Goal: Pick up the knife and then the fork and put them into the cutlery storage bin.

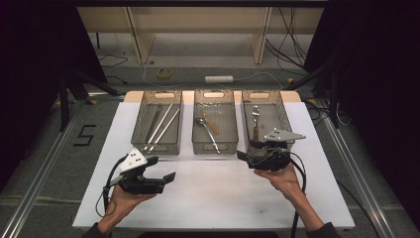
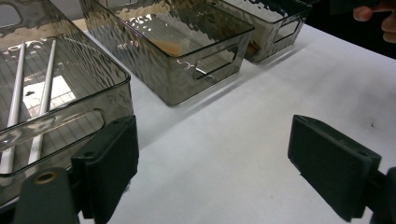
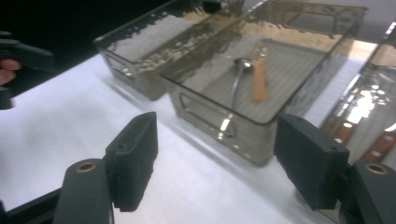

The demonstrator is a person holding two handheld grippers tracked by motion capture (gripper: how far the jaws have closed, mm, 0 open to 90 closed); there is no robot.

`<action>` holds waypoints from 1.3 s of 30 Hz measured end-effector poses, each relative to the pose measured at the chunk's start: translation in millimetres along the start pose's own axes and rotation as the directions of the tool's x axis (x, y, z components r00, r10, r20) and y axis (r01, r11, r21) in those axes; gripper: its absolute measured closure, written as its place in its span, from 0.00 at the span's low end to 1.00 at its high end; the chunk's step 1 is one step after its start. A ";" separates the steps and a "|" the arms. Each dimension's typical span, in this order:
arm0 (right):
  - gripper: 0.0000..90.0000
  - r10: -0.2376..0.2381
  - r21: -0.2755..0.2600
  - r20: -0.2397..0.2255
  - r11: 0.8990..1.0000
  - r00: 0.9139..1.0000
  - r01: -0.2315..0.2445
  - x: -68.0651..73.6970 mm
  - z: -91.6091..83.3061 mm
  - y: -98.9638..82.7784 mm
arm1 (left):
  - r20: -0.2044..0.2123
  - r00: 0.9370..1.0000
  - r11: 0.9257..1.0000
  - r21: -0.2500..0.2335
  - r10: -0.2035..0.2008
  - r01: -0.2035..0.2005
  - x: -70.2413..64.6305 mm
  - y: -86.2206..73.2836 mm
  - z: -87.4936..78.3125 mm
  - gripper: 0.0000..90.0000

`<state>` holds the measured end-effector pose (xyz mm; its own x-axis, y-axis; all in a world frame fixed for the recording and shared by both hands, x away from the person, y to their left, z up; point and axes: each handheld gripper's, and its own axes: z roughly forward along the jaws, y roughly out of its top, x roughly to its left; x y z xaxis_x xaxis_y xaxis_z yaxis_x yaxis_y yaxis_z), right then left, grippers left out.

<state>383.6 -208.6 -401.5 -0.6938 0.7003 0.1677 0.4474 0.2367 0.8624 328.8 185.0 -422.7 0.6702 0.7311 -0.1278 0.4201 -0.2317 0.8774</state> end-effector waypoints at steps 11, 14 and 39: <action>0.33 -0.034 -0.028 -0.042 0.999 0.999 0.033 16.4 -11.8 -18.9 | 0.004 1.000 1.000 -0.009 0.000 0.000 -1.0 -2.0 -3.6 0.18; 0.32 -0.035 -0.042 -0.046 0.999 0.998 0.033 18.2 -16.9 -23.2 | 0.010 1.000 1.000 -0.015 -0.007 0.007 -0.3 -2.9 -4.6 0.18; 0.28 0.000 -0.068 -0.032 0.998 1.000 -0.002 25.2 -41.4 -60.5 | 0.037 0.999 0.999 -0.045 -0.019 0.020 -2.1 -4.6 -9.7 0.18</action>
<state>315.7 -233.2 -429.7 -0.7114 0.6787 0.1825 0.4091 0.1887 0.8928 319.4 190.8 -422.0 0.6846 0.7108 -0.1613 0.4059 -0.1880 0.8944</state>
